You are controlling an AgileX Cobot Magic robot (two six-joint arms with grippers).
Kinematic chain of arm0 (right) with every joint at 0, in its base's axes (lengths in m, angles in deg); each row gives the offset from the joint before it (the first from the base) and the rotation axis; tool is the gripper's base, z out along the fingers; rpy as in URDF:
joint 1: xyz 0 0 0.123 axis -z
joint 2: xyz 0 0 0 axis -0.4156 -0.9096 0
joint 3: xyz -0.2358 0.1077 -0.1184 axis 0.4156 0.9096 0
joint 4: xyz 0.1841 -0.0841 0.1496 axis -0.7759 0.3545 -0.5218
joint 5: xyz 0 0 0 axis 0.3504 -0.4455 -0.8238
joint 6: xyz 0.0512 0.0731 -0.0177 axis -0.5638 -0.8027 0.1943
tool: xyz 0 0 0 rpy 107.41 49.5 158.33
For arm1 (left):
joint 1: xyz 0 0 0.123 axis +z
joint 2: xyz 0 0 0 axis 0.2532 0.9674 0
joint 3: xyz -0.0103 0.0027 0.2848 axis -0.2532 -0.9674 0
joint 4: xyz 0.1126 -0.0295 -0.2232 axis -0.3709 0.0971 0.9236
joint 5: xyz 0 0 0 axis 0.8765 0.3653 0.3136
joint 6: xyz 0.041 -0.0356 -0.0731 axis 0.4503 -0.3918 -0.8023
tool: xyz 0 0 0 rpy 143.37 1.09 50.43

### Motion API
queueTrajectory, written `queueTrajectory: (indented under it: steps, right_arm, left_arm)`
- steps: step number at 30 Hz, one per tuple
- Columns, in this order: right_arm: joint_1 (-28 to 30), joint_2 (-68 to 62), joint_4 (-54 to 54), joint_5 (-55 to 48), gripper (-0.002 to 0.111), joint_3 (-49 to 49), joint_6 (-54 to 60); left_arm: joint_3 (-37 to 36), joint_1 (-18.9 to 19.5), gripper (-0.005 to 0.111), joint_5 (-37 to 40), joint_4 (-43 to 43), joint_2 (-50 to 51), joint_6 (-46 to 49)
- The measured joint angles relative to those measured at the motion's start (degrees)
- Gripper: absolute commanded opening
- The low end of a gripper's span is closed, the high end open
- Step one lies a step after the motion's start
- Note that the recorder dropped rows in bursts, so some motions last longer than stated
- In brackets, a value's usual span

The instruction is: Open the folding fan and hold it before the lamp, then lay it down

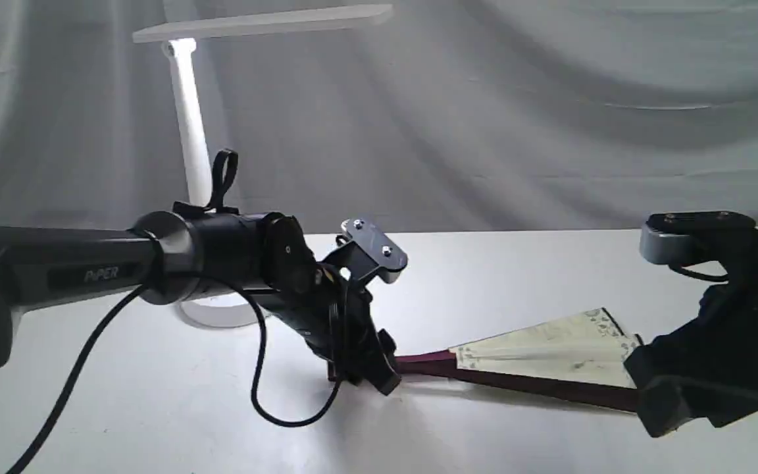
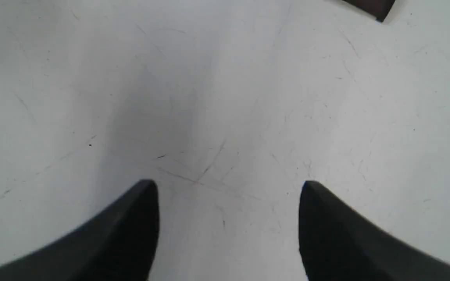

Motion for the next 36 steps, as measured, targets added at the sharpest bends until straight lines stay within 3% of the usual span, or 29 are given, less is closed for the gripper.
queueTrajectory:
  steps: [11,28,36]
  right_arm:
    - [0.0,0.0,0.0,0.0,0.054,0.0,0.0]
    - [0.0,0.0,0.0,0.1,0.054,0.0,-0.1]
    - [0.0,0.0,0.0,0.1,0.054,0.0,-0.3]
  left_arm:
    - [0.2,0.0,0.057,0.4,3.0,0.3,-7.3]
    - [0.2,-1.5,0.057,11.0,4.5,0.3,-9.0]
    - [0.2,-2.7,0.057,6.0,3.1,0.3,-25.0]
